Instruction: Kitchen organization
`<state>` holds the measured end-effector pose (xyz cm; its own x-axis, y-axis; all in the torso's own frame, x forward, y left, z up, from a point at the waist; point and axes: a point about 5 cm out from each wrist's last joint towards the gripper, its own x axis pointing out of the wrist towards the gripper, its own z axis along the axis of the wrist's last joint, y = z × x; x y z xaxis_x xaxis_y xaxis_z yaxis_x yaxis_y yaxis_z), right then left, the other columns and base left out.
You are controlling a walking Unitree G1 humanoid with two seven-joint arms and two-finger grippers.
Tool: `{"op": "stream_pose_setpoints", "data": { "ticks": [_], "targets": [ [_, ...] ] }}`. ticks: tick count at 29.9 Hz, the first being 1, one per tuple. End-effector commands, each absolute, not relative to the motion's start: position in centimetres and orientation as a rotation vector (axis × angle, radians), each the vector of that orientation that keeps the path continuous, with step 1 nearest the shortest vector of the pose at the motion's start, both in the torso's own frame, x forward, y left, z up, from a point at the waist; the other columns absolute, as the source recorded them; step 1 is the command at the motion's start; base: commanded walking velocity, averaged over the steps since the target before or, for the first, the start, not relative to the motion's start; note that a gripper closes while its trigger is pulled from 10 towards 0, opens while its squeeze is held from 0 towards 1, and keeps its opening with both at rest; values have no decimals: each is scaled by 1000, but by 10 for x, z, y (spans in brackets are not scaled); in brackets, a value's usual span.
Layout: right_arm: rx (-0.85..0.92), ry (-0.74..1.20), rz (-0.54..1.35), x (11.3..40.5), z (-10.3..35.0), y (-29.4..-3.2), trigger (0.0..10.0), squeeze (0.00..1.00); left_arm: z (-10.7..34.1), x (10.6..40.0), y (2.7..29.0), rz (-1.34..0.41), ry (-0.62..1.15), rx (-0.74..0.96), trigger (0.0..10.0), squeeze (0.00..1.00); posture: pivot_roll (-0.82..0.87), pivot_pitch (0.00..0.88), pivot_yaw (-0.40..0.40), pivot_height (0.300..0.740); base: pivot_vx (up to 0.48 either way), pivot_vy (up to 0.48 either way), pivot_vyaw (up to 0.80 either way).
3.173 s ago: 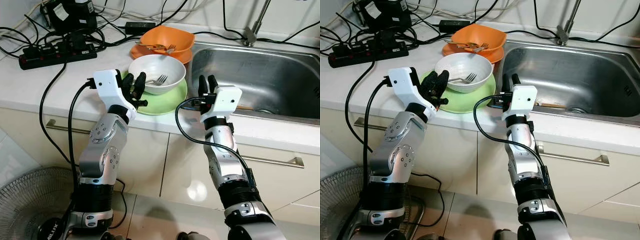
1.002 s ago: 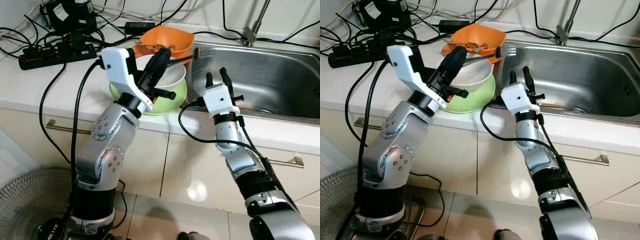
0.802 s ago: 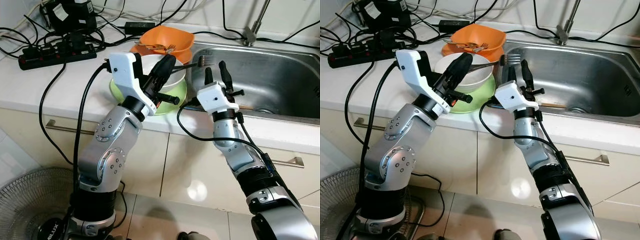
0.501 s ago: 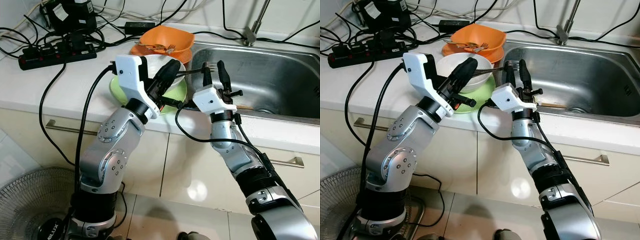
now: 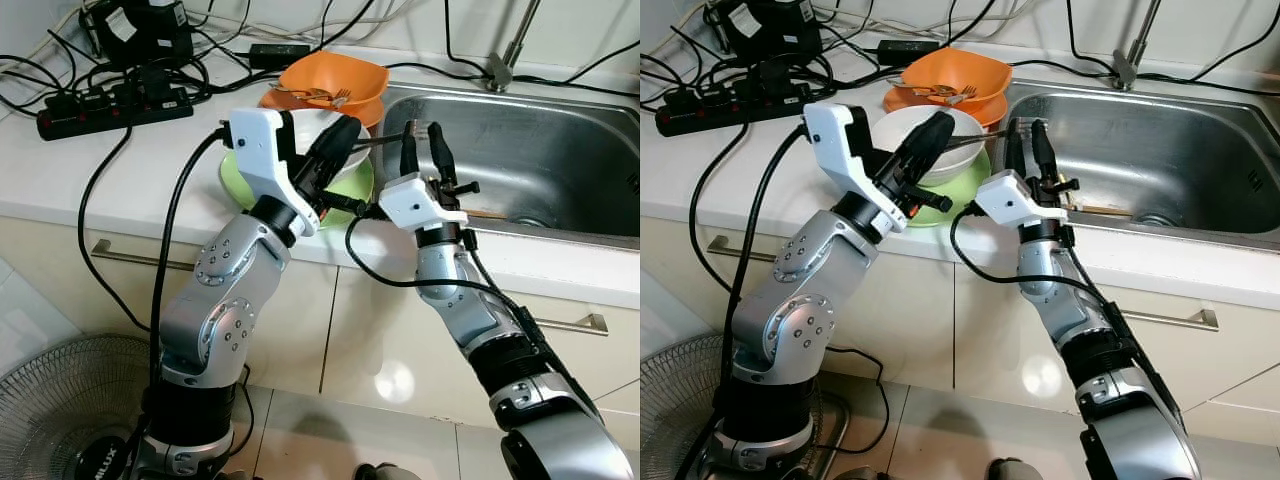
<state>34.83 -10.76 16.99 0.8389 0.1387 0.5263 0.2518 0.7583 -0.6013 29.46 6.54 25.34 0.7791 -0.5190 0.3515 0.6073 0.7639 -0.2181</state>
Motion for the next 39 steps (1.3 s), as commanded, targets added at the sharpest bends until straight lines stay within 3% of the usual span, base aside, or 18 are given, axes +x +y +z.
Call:
{"op": "stream_pose_setpoints", "data": {
  "ticks": [1, 39],
  "targets": [
    [-711, -590, -33, 345, 168, -103, 10000, 0, 260, 295, 64, -625, -308, -329, 10000, 0, 19, 58, 0, 732, 0, 0, 0],
    [-641, -653, 87, 334, 181, -80, 10000, 0, 243, 296, 62, -671, -208, -235, 10000, 0, 16, 51, 19, 732, 0, 0, 0]
  ]
}}
